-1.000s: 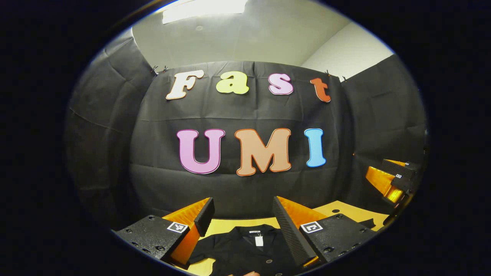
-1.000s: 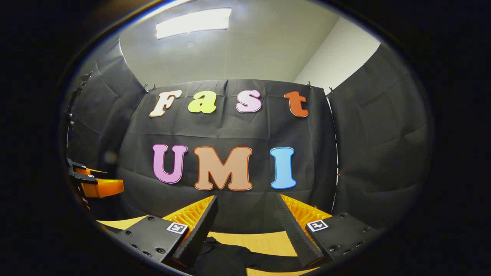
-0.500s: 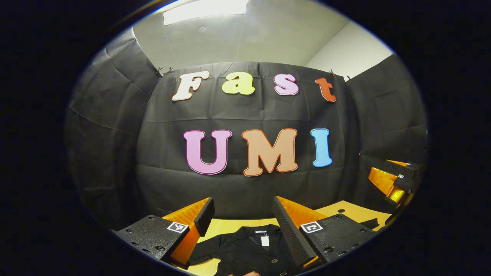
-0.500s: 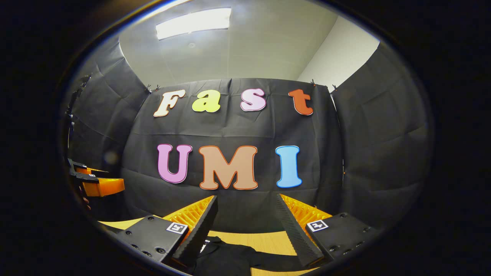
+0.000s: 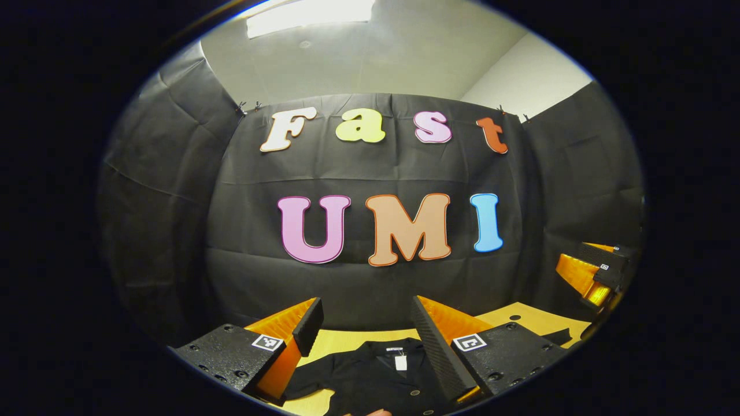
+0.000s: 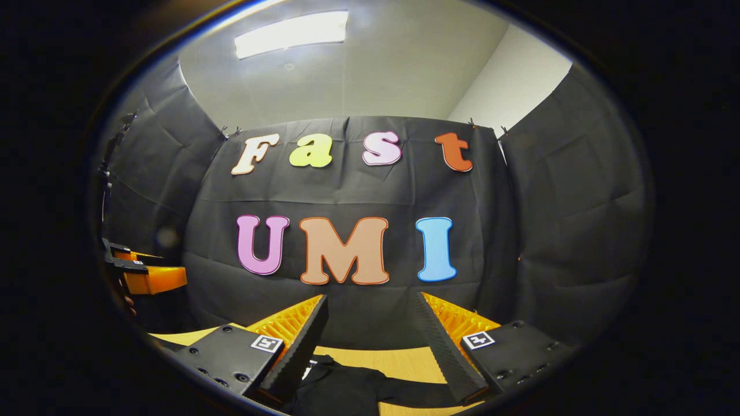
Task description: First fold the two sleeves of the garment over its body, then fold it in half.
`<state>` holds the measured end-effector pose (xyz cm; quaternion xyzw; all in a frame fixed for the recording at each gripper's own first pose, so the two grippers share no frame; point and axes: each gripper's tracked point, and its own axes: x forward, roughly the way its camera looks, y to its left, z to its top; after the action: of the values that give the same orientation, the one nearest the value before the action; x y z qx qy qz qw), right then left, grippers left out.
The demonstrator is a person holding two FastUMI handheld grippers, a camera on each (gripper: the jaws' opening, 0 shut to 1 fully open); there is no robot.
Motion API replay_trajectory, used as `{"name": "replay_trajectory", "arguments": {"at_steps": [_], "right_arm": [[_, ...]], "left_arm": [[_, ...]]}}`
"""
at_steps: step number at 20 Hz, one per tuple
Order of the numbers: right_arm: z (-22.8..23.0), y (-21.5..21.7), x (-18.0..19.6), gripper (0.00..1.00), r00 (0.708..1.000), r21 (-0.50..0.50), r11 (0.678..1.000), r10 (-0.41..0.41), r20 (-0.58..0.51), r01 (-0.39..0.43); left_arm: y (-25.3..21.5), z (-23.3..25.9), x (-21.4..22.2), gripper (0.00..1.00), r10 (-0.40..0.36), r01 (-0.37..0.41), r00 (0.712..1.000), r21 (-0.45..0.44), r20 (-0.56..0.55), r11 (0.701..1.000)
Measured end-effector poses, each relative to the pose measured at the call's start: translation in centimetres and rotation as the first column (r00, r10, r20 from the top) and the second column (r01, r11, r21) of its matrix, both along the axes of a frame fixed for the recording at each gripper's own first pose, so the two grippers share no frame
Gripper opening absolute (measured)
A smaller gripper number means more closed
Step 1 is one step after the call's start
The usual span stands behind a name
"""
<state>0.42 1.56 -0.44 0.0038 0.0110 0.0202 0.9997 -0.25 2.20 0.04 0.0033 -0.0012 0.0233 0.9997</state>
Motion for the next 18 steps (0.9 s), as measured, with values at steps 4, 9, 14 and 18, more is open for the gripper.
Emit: {"name": "replay_trajectory", "arguments": {"at_steps": [4,9,14,18], "right_arm": [[-0.21,0.20,-0.10,0.94,1.000,0.008,1.000,0.007,-0.001,-0.007],[-0.32,0.45,-0.09,0.96,1.000,0.003,1.000,0.018,0.002,-0.018],[-0.82,0.40,-0.13,0.97,1.000,-0.005,1.000,0.026,-0.003,-0.026],[-1.02,0.42,-0.14,0.96,0.999,-0.002,0.999,0.035,-0.006,-0.035]], "left_arm": [[0.24,-0.10,-0.29,0.89,0.003,-0.003,1.000,-0.003,-0.002,1.000],[0.45,-0.36,-0.44,0.89,0.014,-0.014,1.000,-0.006,-0.010,1.000],[0.44,-0.63,-0.59,0.90,0.020,-0.021,1.000,-0.015,-0.021,1.000],[0.19,-0.56,-0.79,0.90,0.021,-0.022,1.000,-0.014,-0.023,1.000]]}}
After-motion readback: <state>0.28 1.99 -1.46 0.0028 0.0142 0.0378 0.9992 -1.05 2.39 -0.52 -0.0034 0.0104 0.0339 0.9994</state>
